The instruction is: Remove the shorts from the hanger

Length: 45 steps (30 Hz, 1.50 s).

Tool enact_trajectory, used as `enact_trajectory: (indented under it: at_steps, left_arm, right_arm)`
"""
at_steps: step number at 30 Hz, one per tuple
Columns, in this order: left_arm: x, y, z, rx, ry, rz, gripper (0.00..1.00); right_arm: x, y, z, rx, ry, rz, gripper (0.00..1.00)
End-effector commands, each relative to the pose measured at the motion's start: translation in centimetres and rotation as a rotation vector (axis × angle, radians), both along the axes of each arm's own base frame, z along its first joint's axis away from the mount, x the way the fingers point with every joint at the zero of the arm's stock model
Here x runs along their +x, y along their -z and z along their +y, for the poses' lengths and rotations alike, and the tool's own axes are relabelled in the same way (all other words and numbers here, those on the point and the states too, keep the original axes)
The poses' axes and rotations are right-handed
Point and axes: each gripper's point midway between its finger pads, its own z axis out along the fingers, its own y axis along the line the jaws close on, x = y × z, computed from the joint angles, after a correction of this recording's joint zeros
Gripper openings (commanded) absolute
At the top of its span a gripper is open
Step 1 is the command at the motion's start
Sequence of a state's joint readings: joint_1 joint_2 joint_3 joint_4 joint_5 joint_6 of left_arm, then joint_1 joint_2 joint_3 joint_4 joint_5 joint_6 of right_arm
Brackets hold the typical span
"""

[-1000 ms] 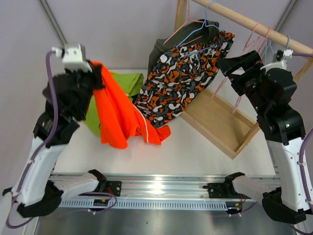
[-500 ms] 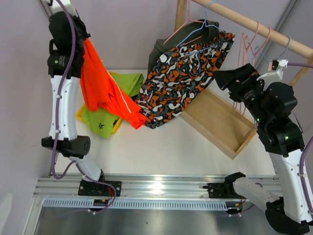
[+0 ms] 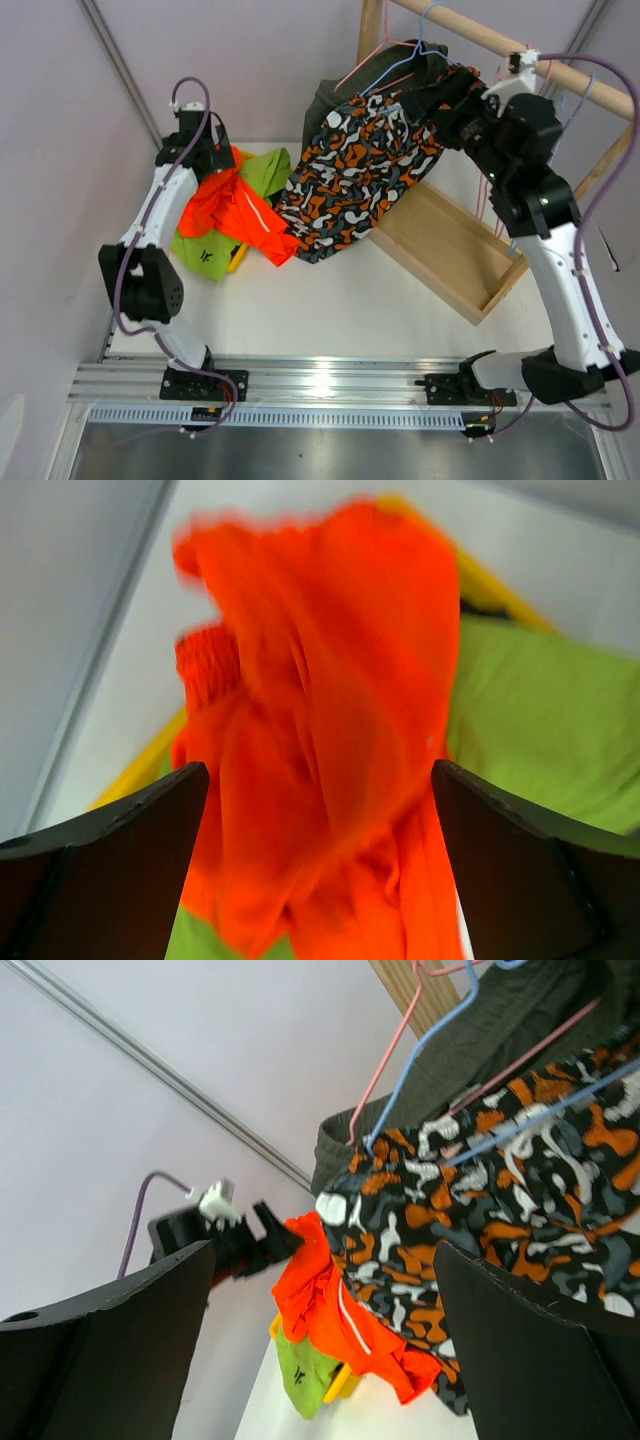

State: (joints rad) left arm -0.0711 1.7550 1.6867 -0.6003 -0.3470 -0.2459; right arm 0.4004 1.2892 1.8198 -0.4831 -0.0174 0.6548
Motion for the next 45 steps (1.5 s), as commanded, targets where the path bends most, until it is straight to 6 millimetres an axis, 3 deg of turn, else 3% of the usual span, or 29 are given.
enact_trajectory:
  at_steps: [1, 2, 3, 4, 5, 6, 7, 8, 9, 10, 11, 12, 15, 16, 17, 19, 20, 21, 22, 23, 25, 26, 30, 37, 40, 42, 45]
  left_arm:
    - [-4.1, -7.5, -3.2, -0.103, 0.067, -0.204, 0.99]
    - [-6.1, -8.9, -4.2, -0.126, 0.119, -0.241, 0.99]
    - [-7.2, -9.5, -5.7, -0.155, 0.185, -0.251, 0.99]
    - [-8.6, -8.8, -7.1, -0.174, 0.228, -0.229, 0.99]
    - [-10.0, -7.6, -8.0, -0.184, 0.272, -0.205, 0.99]
    - [-12.3, -7.9, -9.4, -0.206, 0.334, -0.222, 0.99]
    - [-13.5, -8.1, -9.8, -0.226, 0.347, -0.235, 0.99]
    - [-14.8, -6.5, -10.2, -0.241, 0.36, -0.214, 0.99]
    - [-17.2, -6.7, -11.0, -0.28, 0.411, -0.254, 0.99]
    - [-18.2, -7.3, -11.6, -0.311, 0.445, -0.288, 0.99]
    - [-19.1, -6.2, -12.3, -0.335, 0.486, -0.287, 0.99]
    - [-20.9, -6.4, -13.0, -0.358, 0.546, -0.31, 0.99]
    - [-23.1, -5.5, -12.8, -0.336, 0.583, -0.318, 0.99]
    - [-23.4, -5.3, -12.4, -0.307, 0.586, -0.328, 0.99]
    - [-23.6, -4.0, -12.0, -0.287, 0.578, -0.307, 0.99]
    - [-24.0, -4.0, -11.3, -0.257, 0.569, -0.333, 0.99]
    - [-24.1, -2.8, -11.2, -0.253, 0.565, -0.316, 0.99]
    - [-24.2, -2.8, -11.1, -0.255, 0.561, -0.33, 0.99]
    - [-24.5, -3.2, -11.0, -0.258, 0.564, -0.356, 0.99]
    - [-24.6, -2.1, -11.0, -0.259, 0.558, -0.344, 0.99]
    - [-24.8, -2.1, -10.8, -0.261, 0.553, -0.35, 0.99]
    - [-24.8, -2.2, -10.8, -0.261, 0.553, -0.352, 0.99]
    - [-24.6, -1.7, -11.2, -0.267, 0.567, -0.332, 0.99]
    - [-24.5, -1.6, -11.2, -0.265, 0.565, -0.325, 0.98]
    - [-24.5, -2.1, -11.3, -0.265, 0.571, -0.341, 0.98]
    - [-24.3, -2.9, -11.7, -0.271, 0.598, -0.363, 0.98]
    - [-24.5, -6.4, -13.6, -0.33, 0.678, -0.435, 0.98]
  right_arm:
    - [1.7, -2.2, 1.5, 0.006, -0.015, -0.061, 0.99]
    - [3.3, -1.2, 2.3, 0.001, -0.011, -0.042, 0.98]
    - [3.7, -1.5, 2.9, 0.004, -0.02, -0.05, 0.98]
    - [4.7, -1.5, 2.7, 0.009, 0.021, -0.051, 0.98]
    - [6.4, -0.1, 3.4, -0.003, 0.027, -0.02, 0.98]
    - [6.8, -0.5, 3.8, 0.0, 0.032, -0.028, 0.97]
    - [7.6, -0.2, 4.2, -0.003, 0.034, -0.026, 0.97]
    - [8.3, -0.1, 4.5, -0.007, 0.034, -0.024, 0.97]
    - [9.6, 0.0, 5.0, -0.018, 0.039, -0.029, 0.97]
    - [10.2, 0.2, 5.2, -0.022, 0.045, -0.026, 0.97]
    - [11.7, 1.4, 5.8, -0.038, 0.051, -0.006, 0.97]
    - [11.9, 0.3, 5.8, -0.028, 0.058, -0.033, 0.97]
    - [14.2, 1.6, 6.6, -0.026, 0.073, -0.012, 0.96]
    - [14.4, 1.0, 6.7, -0.014, 0.077, -0.025, 0.96]
    - [14.9, 1.2, 6.9, -0.01, 0.08, -0.02, 0.94]
    - [15.9, 1.9, 7.6, -0.006, 0.086, -0.012, 0.9]
    - [16.2, 2.2, 7.6, -0.005, 0.099, -0.01, 0.84]
    - [16.7, 2.6, 7.8, -0.002, 0.102, -0.007, 0.81]
    - [16.9, 2.9, 8.2, 0.004, 0.102, 0.0, 0.7]
    - [17.0, 3.0, 8.3, 0.008, 0.103, 0.002, 0.62]
    - [17.4, 3.4, 8.4, 0.012, 0.113, 0.009, 0.51]
    - [17.5, 3.6, 8.2, 0.014, 0.129, 0.016, 0.36]
    - [17.3, 3.9, 8.2, 0.027, 0.146, 0.025, 0.12]
    - [15.7, 2.9, 7.6, 0.036, 0.159, 0.008, 0.0]
    - [14.9, 1.8, 7.3, 0.04, 0.151, -0.01, 0.0]
    - [14.1, 0.7, 7.0, 0.05, 0.144, -0.027, 0.0]
    - [12.5, -1.1, 6.5, 0.077, 0.131, -0.047, 0.0]
